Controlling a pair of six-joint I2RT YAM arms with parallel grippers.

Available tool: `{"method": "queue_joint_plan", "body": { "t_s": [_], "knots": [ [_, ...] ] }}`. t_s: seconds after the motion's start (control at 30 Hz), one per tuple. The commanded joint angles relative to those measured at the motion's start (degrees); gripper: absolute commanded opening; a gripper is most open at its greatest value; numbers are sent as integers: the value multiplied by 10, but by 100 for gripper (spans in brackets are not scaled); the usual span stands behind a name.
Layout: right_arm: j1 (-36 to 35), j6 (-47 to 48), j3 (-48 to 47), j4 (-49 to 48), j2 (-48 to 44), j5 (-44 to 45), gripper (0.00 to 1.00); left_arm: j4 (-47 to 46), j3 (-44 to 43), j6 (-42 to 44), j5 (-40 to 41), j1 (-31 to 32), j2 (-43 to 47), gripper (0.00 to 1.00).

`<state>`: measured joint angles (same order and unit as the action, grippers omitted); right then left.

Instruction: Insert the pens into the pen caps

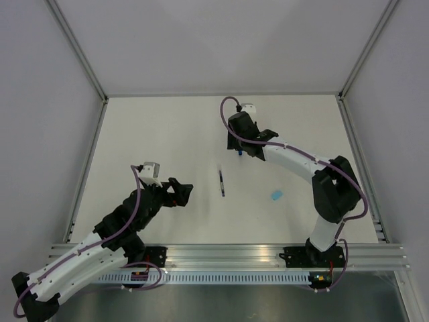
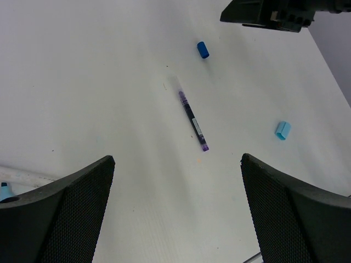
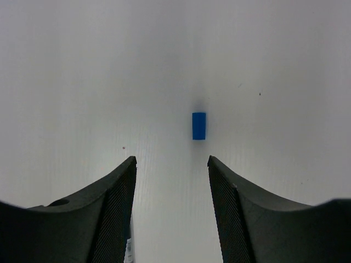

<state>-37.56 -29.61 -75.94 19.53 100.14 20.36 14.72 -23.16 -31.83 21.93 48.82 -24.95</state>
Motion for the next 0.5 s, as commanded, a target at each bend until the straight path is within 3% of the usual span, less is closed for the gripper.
{"method": "queue_joint_plan", "body": {
  "t_s": [0.0,0.47],
  "knots": [
    [10,80,-46,32,64,28,61,-20,3,19,-10,-2,10,100],
    [48,176,-74,-10,132,-105,60,-3,-12,-4,11,-2,3,100]
  ]
}}
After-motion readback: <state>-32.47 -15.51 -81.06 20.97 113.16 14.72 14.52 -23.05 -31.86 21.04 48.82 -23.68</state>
